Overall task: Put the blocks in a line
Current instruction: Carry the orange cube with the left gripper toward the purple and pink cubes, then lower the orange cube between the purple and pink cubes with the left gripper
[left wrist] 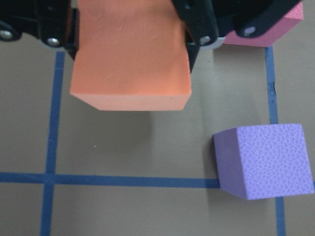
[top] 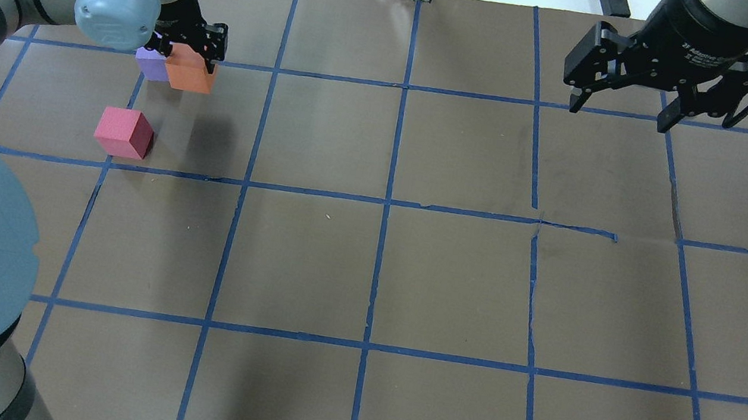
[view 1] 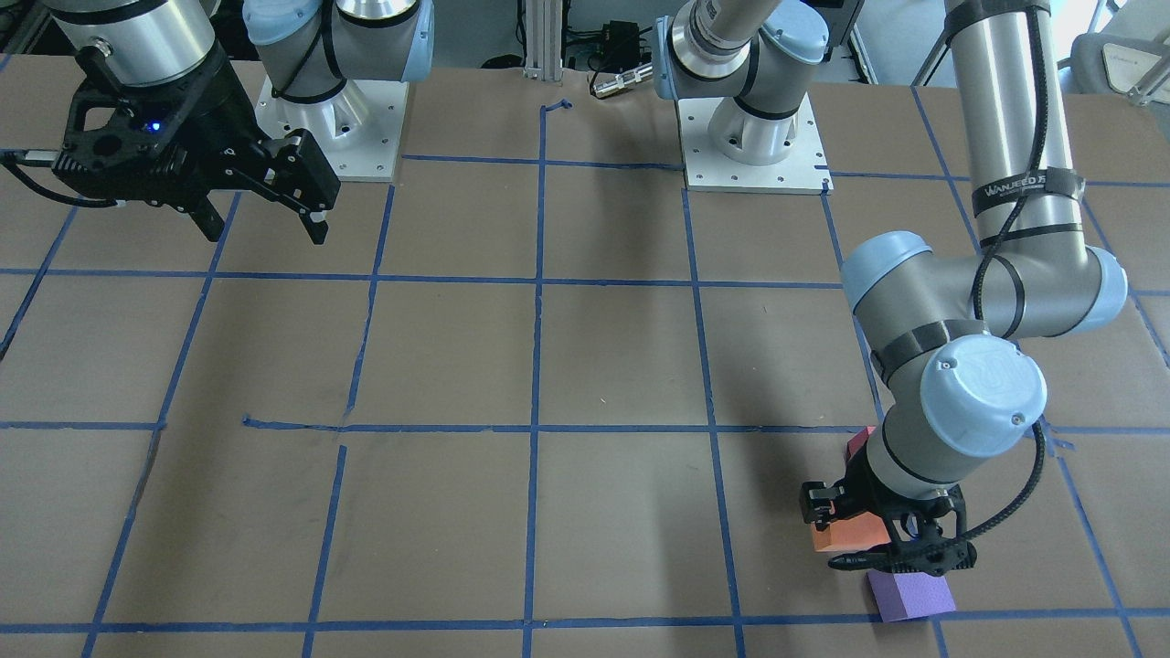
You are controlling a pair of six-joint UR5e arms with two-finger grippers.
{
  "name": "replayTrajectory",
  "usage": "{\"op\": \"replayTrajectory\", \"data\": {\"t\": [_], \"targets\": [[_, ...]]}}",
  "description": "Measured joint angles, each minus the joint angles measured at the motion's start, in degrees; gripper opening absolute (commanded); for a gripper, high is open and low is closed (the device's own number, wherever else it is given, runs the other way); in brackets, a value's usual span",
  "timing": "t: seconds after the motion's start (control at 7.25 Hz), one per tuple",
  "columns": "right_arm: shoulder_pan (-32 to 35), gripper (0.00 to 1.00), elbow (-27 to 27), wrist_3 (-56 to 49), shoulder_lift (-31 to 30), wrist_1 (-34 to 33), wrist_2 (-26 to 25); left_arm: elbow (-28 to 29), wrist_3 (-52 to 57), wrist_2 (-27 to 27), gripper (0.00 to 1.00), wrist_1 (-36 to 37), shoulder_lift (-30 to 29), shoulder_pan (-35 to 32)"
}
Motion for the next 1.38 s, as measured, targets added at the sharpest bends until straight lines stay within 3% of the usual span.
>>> {"op": "replayTrajectory", "data": {"t": [0.55, 1.38], "targets": [[0.1, 1.0, 0.0, 0.2, -0.3, -0.1, 0.3, -0.5, 9.4, -0.4, 0.37, 0.7, 0.1, 4.4], [0.2, 1.0, -0.1, 0.2, 0.1, -0.7, 0.4, -1.2, 10.2, -1.4, 0.37, 0.9, -1.1, 8.0]]}}
